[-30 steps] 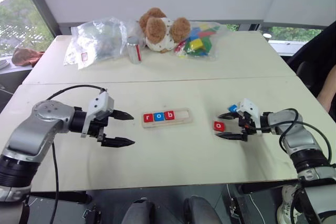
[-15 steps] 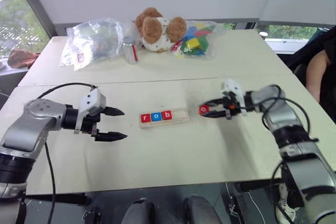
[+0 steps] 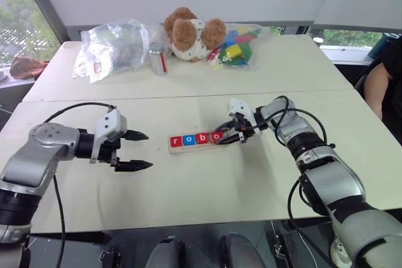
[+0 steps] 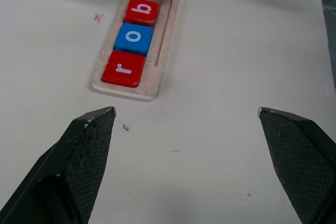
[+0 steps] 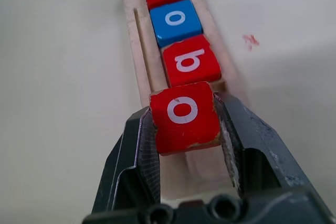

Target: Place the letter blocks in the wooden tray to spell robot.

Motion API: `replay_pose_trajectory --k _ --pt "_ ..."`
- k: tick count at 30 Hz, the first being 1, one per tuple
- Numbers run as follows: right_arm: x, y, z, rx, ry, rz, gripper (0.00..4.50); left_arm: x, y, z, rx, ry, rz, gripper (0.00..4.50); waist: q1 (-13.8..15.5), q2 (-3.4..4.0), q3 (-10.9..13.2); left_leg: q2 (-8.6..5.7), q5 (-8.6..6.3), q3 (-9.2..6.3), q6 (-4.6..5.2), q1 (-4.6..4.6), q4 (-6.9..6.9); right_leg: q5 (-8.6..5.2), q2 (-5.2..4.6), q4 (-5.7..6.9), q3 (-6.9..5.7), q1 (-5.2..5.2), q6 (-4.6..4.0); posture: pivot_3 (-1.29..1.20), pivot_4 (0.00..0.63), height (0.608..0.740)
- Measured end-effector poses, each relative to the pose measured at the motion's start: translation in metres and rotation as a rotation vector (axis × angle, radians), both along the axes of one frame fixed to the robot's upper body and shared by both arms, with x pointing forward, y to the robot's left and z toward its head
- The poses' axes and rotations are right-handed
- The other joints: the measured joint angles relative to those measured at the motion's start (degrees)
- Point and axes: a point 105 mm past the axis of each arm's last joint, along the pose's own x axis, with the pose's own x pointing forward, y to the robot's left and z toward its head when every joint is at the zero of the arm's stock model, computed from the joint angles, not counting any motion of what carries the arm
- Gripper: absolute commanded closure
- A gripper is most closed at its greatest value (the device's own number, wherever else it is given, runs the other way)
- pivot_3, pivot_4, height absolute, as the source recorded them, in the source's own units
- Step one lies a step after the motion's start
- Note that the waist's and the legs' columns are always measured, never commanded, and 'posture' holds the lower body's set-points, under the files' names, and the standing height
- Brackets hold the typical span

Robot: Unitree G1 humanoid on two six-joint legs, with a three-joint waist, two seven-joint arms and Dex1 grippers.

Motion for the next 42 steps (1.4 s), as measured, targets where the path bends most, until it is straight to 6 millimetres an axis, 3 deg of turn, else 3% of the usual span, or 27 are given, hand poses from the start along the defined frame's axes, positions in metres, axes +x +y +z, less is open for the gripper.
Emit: replay_pose_trajectory --k 15,21,22,34,42 --pt "0.006 0.009 -0.004 -0.039 -0.036 -0.001 3.34 -0.003 0.000 0.000 -0.027 0.008 0.034 0.00 -0.1 0.00 0.0 0.00 0.01 0.00 -0.03 0.00 0.01 0.00 -0.01 0.01 0.00 0.01 0.00 0.00 0.150 0.740" --pt "0.009 0.008 -0.004 -0.041 -0.058 -0.017 0.36 -0.003 -0.001 -0.001 -0.029 0.005 0.041 0.00 -0.1 0.01 0.0 0.00 0.02 0.00 -0.03 0.00 0.02 0.00 -0.01 0.01 0.00 0.01 0.00 0.00 0.150 0.740" --pt "0.010 0.008 -0.003 -0.041 -0.063 -0.021 0.07 -0.003 -0.001 -0.001 -0.029 0.004 0.041 0.00 -0.1 0.01 0.0 0.00 0.02 0.00 -0.03 0.00 0.01 0.00 -0.01 0.01 0.00 0.01 0.00 0.00 0.150 0.740" --pt "0.015 0.003 0.014 -0.013 -0.126 -0.025 0.07 0.000 -0.003 0.001 -0.043 -0.005 0.049 0.00 -0.9 0.01 0.0 -0.01 0.02 -0.01 -0.03 0.00 0.01 0.00 -0.01 0.02 0.00 0.01 0.00 0.00 0.150 0.740" --pt "0.017 0.000 0.014 -0.027 -0.177 -0.026 0.07 0.003 -0.006 0.004 -0.054 -0.015 0.042 0.00 -1.3 0.01 0.0 0.00 0.03 -0.01 -0.05 0.00 -0.01 0.00 0.00 0.05 -0.01 -0.01 0.00 0.00 0.150 0.740"
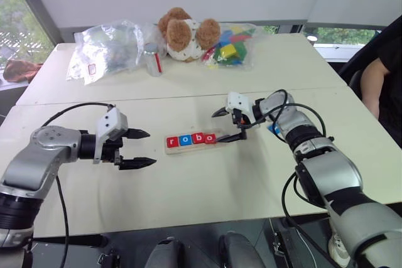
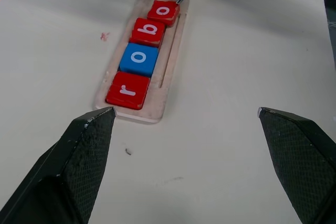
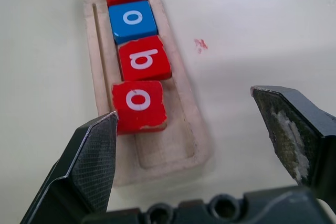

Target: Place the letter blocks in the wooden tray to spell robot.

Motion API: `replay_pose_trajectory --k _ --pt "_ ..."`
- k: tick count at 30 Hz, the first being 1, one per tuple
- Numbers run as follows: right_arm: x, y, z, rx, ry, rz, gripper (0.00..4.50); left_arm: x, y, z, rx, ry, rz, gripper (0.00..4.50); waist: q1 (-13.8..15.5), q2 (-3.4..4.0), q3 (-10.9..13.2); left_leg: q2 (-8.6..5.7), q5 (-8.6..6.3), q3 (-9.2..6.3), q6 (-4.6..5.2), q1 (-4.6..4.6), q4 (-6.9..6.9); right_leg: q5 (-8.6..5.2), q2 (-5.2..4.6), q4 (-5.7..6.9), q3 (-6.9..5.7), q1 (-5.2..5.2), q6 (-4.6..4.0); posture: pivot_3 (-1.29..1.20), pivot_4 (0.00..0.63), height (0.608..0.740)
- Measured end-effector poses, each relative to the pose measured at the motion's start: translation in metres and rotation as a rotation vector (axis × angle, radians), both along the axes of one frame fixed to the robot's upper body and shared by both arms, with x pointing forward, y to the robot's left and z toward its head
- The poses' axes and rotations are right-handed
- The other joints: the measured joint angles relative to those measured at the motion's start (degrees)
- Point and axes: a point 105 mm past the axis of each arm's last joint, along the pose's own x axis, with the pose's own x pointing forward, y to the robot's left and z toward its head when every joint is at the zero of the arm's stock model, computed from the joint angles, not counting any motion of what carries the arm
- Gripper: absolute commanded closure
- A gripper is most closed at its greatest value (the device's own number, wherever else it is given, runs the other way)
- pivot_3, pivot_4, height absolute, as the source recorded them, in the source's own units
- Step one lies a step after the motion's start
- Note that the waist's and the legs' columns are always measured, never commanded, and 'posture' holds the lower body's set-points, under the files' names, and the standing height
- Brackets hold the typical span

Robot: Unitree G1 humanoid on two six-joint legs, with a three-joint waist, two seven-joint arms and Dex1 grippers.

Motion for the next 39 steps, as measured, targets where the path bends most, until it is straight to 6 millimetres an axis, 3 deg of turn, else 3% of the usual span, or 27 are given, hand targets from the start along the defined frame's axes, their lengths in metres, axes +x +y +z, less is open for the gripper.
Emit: replay_pose_trajectory --k 11,17,39 --pt "-0.005 0.005 0.007 0.020 0.007 0.054 0.07 0.001 0.001 0.000 0.000 -0.002 0.005 0.00 0.1 0.00 0.0 0.00 0.00 -0.01 0.00 0.00 0.00 0.00 -0.01 0.00 0.00 0.00 0.00 0.00 0.150 0.740" --pt "-0.010 0.002 -0.010 0.001 0.029 0.055 0.07 0.002 0.001 0.000 0.000 -0.004 0.010 0.00 0.1 0.00 0.0 0.00 0.00 0.00 0.00 -0.01 0.00 0.00 -0.01 0.00 0.01 0.00 0.00 0.00 0.150 0.740" --pt "0.000 0.009 -0.009 -0.005 -0.043 0.004 0.07 0.002 0.001 -0.003 -0.006 -0.001 0.027 0.00 0.1 0.01 0.0 -0.01 0.01 -0.01 -0.01 -0.01 0.01 0.00 -0.01 0.01 0.00 0.00 0.00 0.00 0.150 0.740"
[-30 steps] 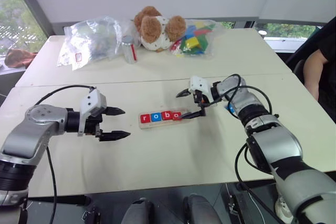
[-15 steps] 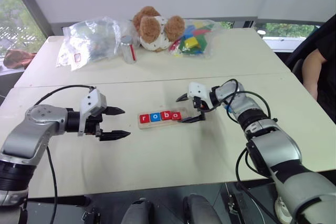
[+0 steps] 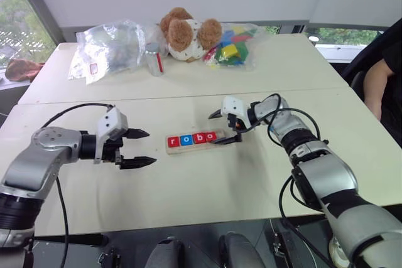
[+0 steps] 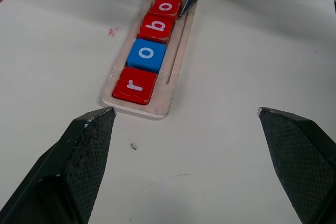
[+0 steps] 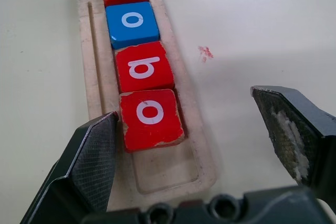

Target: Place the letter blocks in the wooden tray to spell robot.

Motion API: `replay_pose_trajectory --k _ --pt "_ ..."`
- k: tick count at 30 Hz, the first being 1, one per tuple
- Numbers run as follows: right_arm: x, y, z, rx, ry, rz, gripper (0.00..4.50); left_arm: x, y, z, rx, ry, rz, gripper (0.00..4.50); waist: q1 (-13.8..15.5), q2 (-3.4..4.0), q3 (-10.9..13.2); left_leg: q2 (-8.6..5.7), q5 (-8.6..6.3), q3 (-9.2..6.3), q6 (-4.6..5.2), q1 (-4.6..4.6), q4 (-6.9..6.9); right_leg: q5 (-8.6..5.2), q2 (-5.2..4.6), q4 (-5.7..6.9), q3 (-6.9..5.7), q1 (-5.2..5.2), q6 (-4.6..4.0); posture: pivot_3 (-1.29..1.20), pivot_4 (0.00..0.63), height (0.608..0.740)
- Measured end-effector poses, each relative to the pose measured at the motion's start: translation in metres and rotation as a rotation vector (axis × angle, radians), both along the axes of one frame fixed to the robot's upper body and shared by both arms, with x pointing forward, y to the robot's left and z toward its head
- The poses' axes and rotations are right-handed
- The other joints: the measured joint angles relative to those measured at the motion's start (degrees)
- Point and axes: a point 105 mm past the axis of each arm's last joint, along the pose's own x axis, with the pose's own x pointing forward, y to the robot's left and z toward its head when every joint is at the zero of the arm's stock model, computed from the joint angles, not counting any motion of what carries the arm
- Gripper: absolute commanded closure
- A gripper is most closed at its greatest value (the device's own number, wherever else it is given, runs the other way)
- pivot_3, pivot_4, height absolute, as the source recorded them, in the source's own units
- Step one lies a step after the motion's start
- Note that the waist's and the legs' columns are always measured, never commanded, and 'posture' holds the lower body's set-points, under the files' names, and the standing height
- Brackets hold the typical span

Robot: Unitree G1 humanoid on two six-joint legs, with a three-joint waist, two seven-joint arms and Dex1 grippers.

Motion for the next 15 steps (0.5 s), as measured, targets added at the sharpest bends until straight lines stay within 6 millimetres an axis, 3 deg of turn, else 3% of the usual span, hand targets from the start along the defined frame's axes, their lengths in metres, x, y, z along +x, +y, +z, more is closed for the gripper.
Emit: replay_pose_trajectory --k 5,8,13,15 --pt "0.011 -0.018 0.017 0.038 -0.095 -0.082 0.07 0.001 -0.003 -0.001 -0.013 0.001 -0.005 0.00 0.1 0.00 0.0 0.00 0.00 0.00 0.00 0.00 0.00 0.00 -0.01 -0.01 0.00 0.00 0.00 0.00 0.150 0.740" --pt "0.007 -0.026 0.022 0.085 -0.123 -0.086 0.07 0.004 -0.007 0.003 -0.027 -0.008 -0.022 0.00 0.0 0.00 0.0 0.00 0.00 -0.01 0.00 0.00 0.00 0.00 0.00 -0.01 -0.01 0.01 0.00 0.00 0.150 0.740" --pt "-0.019 -0.039 0.022 0.200 -0.058 -0.097 0.07 0.006 -0.010 0.005 -0.030 0.000 -0.047 0.00 0.3 0.00 0.0 0.01 -0.01 -0.07 0.02 -0.09 0.03 0.00 0.00 0.01 -0.02 -0.03 0.01 0.00 0.150 0.740" --pt "-0.032 -0.047 0.030 0.263 -0.050 -0.152 0.07 0.007 -0.011 0.006 -0.033 0.004 -0.054 0.00 0.6 0.00 0.0 0.01 -0.02 -0.09 0.04 -0.18 0.06 0.00 -0.01 0.01 -0.02 -0.06 0.01 0.00 0.150 0.740"
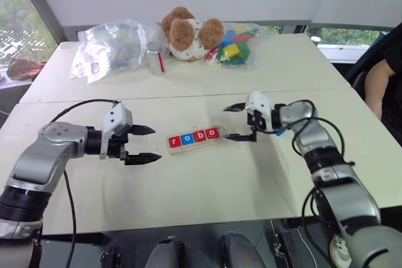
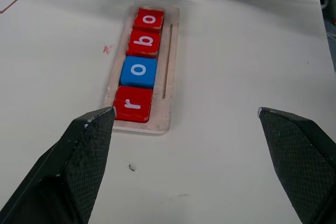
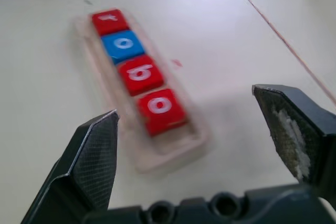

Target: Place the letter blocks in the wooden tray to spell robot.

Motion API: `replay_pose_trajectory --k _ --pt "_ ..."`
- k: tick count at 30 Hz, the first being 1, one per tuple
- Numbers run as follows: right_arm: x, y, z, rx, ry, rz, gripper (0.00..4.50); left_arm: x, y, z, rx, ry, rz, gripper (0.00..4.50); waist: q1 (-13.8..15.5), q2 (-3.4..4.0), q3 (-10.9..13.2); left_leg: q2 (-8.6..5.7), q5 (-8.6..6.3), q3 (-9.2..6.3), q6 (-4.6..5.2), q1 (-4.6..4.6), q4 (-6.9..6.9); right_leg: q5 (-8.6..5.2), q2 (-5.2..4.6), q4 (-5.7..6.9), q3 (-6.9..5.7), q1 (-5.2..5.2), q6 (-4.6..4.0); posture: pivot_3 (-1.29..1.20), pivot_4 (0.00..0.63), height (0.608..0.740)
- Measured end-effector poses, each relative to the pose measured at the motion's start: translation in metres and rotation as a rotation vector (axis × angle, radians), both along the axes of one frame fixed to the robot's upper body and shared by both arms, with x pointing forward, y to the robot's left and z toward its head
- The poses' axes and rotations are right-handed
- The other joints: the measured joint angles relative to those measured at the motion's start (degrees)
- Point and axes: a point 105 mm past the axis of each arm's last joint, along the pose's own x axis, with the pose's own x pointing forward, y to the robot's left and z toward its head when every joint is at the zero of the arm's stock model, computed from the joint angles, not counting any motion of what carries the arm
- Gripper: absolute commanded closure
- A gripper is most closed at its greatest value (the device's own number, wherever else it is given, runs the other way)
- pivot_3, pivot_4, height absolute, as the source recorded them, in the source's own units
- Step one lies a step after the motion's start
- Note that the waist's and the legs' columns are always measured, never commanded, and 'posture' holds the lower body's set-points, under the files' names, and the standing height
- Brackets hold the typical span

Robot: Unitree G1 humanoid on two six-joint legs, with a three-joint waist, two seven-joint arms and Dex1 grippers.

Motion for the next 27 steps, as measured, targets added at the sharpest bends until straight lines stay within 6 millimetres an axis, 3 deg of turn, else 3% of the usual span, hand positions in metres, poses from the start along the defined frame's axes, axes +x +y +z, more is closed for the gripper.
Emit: replay_pose_trajectory --k 3,7,10,14,19,23,27 --pt "-0.006 -0.010 0.014 0.104 0.011 -0.126 0.07 0.003 -0.002 0.006 -0.014 -0.013 -0.008 0.00 0.4 -0.01 0.0 0.00 -0.14 0.02 0.24 0.00 0.06 0.00 0.00 -0.03 0.01 0.00 0.00 0.00 0.150 0.740" --pt "0.005 -0.051 0.023 0.223 0.005 -0.495 0.07 0.003 -0.011 0.020 -0.035 -0.033 -0.066 0.00 1.3 -0.01 0.0 0.00 -0.12 0.02 0.23 0.01 0.06 0.00 0.00 0.00 0.01 -0.01 0.00 0.00 0.150 0.740" --pt "0.006 -0.081 0.009 0.281 0.037 -0.777 0.07 -0.002 -0.017 0.027 -0.027 -0.034 -0.119 0.00 1.3 -0.01 0.0 -0.01 0.02 0.00 -0.02 -0.02 0.04 0.00 0.00 -0.01 0.01 -0.01 0.00 0.00 0.150 0.740" --pt "0.000 -0.105 -0.022 0.351 0.119 -1.088 0.07 -0.008 -0.023 0.040 -0.010 -0.052 -0.183 0.00 1.0 0.00 0.0 0.00 0.02 0.05 -0.02 -0.05 0.03 0.00 0.03 -0.01 0.03 -0.05 0.00 0.00 0.150 0.740" --pt "-0.007 -0.108 -0.039 0.397 0.181 -1.265 0.07 -0.010 -0.024 0.041 -0.003 -0.049 -0.199 0.00 0.9 0.04 0.0 0.00 -0.10 0.08 0.23 -0.02 0.04 0.00 0.08 0.04 0.06 -0.06 0.00 0.00 0.150 0.740" --pt "-0.007 -0.100 -0.049 0.419 0.215 -1.352 0.07 -0.007 -0.022 0.034 -0.003 -0.028 -0.186 0.00 0.9 0.04 0.0 0.00 -0.10 0.07 0.24 -0.01 0.04 0.00 0.12 0.07 0.06 -0.06 0.00 0.00 0.150 0.740" --pt "-0.007 -0.097 -0.050 0.437 0.220 -1.483 0.07 -0.005 -0.019 0.025 0.003 -0.007 -0.170 0.00 0.9 0.04 0.0 0.00 -0.02 0.07 0.09 -0.02 0.04 0.00 0.14 0.17 0.07 -0.10 0.00 0.00 0.150 0.740"
